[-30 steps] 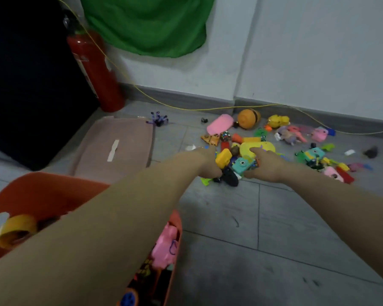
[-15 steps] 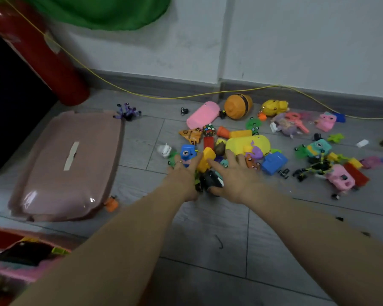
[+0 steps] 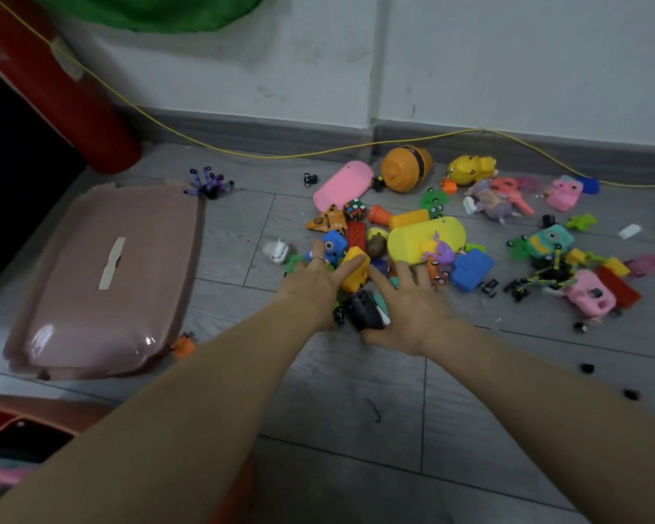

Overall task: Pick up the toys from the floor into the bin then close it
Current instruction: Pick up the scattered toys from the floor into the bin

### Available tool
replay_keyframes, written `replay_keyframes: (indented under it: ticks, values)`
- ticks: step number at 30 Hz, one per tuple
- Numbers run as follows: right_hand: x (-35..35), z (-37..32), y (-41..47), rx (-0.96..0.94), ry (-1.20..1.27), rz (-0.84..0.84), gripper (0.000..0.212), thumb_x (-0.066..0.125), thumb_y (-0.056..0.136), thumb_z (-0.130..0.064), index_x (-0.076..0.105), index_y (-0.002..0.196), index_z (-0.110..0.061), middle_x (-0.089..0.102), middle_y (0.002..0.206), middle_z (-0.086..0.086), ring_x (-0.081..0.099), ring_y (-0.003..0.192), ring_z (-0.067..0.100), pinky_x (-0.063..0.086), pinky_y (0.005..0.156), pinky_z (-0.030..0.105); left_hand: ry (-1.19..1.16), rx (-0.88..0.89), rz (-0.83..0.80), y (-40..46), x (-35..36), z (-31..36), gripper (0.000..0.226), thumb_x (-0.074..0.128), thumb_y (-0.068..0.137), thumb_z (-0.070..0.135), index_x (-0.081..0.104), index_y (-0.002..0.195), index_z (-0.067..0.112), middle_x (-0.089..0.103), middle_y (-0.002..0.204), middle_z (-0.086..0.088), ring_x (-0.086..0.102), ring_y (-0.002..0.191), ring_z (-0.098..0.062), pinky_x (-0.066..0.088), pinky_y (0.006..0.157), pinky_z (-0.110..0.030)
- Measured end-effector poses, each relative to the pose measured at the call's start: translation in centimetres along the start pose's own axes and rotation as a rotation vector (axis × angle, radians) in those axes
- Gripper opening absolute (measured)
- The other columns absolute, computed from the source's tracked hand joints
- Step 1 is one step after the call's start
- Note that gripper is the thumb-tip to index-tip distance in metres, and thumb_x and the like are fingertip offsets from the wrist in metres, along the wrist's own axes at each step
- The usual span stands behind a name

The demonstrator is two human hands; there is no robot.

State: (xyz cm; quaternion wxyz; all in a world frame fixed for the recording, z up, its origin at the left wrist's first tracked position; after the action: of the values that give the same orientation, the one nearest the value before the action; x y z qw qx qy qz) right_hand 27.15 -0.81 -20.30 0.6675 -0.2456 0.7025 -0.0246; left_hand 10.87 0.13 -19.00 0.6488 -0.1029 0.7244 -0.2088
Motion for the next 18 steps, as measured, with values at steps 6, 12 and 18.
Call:
replay_keyframes:
  ticks: [6, 12, 18]
  values:
    - [-0.3, -0.6, 0.0, 0.045, 0.033, -0.037, 0.090, 0.069, 0.063, -0.070, 0.031, 0.136, -0.033, 0.028, 0.135, 0.008, 0.026, 0.127, 0.036, 0.044, 0.094, 0.050, -0.101, -0.019, -0.012, -0.7, 0.6, 0.0, 0.096, 0.077, 0.079, 0.020, 0.012, 0.148, 0.039, -0.012, 0.157, -0.024, 0.042, 0.127, -0.044, 0.048, 0.089, -0.042]
    - [-0.1, -1.1, -0.4, 0.040, 0.038, -0.088, 0.087, 0.065, 0.068, -0.070, 0.029, 0.139, -0.034, 0.029, 0.138, 0.011, 0.026, 0.130, 0.038, 0.042, 0.098, 0.049, -0.045, 0.029, -0.011, -1.7, 1.2, -0.6, 0.086, 0.077, 0.076, 0.027, 0.019, 0.140, 0.028, -0.005, 0.155, -0.024, 0.047, 0.120, -0.044, 0.047, 0.093, -0.043]
    - [-0.3, -2.1, -0.7, 0.046, -0.035, -0.095, 0.082, 0.056, 0.073, -0.077, 0.032, 0.141, -0.037, 0.025, 0.143, 0.013, 0.029, 0.130, 0.040, 0.038, 0.104, 0.049, -0.039, 0.010, -0.043, -2.1, 1.7, -0.8, 0.077, 0.071, 0.083, 0.036, 0.021, 0.140, 0.021, 0.008, 0.154, -0.022, 0.043, 0.123, -0.041, 0.044, 0.095, -0.044]
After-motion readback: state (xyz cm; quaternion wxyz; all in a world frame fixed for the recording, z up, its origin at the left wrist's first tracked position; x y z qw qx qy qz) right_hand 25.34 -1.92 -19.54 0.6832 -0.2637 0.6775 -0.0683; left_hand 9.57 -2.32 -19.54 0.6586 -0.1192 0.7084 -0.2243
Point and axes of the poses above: each hand's wrist, its own y-axis towards the middle knuckle, its own x-axis out of the palm, z = x × y, the point moved 2 cm from there along y, towards the middle knuckle
